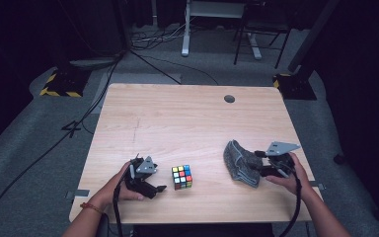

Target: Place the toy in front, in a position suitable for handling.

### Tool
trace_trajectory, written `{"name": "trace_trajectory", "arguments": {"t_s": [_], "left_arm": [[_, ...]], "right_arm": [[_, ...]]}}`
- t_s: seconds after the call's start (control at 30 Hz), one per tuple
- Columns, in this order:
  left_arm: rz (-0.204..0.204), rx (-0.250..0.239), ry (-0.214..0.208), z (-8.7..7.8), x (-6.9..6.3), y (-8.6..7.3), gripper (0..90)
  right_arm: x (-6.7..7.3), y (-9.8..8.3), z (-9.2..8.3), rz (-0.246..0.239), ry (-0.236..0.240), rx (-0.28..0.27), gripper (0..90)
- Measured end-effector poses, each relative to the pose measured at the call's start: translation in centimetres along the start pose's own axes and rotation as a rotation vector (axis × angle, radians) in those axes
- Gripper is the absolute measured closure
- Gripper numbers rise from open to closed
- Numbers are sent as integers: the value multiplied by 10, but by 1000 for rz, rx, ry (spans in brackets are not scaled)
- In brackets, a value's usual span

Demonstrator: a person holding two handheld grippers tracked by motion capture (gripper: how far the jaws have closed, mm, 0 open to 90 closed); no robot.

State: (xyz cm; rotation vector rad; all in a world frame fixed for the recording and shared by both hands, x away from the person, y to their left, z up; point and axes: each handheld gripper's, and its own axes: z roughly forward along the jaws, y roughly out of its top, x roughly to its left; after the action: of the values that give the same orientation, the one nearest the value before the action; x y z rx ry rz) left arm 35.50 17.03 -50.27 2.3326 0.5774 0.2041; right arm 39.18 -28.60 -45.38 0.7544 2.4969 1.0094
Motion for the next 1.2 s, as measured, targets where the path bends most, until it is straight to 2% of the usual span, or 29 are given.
{"name": "trace_trajectory", "arguments": {"t_s": [0.03,0.07,0.1,0.17,0.23,0.3,0.33,0.4,0.43,0.47,0.5,0.53,0.57,0.67,0.73,0.83,0.93,0.97,1.0,1.07,1.2], "left_arm": [[0,0,0,0,0,0,135],[4,4,-1,1,-1,1,135],[6,4,-3,1,-2,2,135],[15,8,-13,3,-5,4,135],[19,6,-17,4,-5,5,135],[23,9,-17,5,-6,6,135],[22,10,-19,6,-7,7,135],[27,10,-31,7,-10,10,140],[28,10,-38,8,-11,11,154],[30,12,-41,9,-12,12,156],[31,9,-53,12,-14,15,159],[31,9,-53,12,-14,15,160],[27,9,-56,12,-15,17,159],[15,-28,-60,13,-16,24,158],[19,-28,-55,14,-17,26,158],[49,-33,-76,15,-18,33,159],[52,-48,-76,17,-18,36,158],[71,-50,-70,19,-19,40,159],[71,-50,-70,19,-19,40,159],[97,-55,-88,21,-20,43,158],[131,-35,-105,27,-22,51,163]], "right_arm": [[0,0,0,0,0,0,455],[1,2,14,-9,18,38,470],[1,2,14,-9,18,38,470],[2,0,28,0,40,61,455],[3,-1,32,0,47,72,444],[4,-6,37,10,74,95,417],[4,-8,37,19,83,87,411],[2,-11,37,54,102,82,391],[2,-13,36,52,108,77,383],[6,-18,35,38,93,48,383],[7,-20,34,50,101,39,375],[7,-20,34,50,101,39,375],[9,-22,31,40,122,44,364],[14,-25,29,30,128,36,357],[15,-26,28,29,131,33,357],[17,-28,27,30,130,29,357],[17,-28,27,31,128,26,357],[17,-28,27,31,128,26,357],[17,-28,27,31,128,26,357],[17,-28,27,31,126,23,357],[18,-28,26,27,130,28,357]]}}
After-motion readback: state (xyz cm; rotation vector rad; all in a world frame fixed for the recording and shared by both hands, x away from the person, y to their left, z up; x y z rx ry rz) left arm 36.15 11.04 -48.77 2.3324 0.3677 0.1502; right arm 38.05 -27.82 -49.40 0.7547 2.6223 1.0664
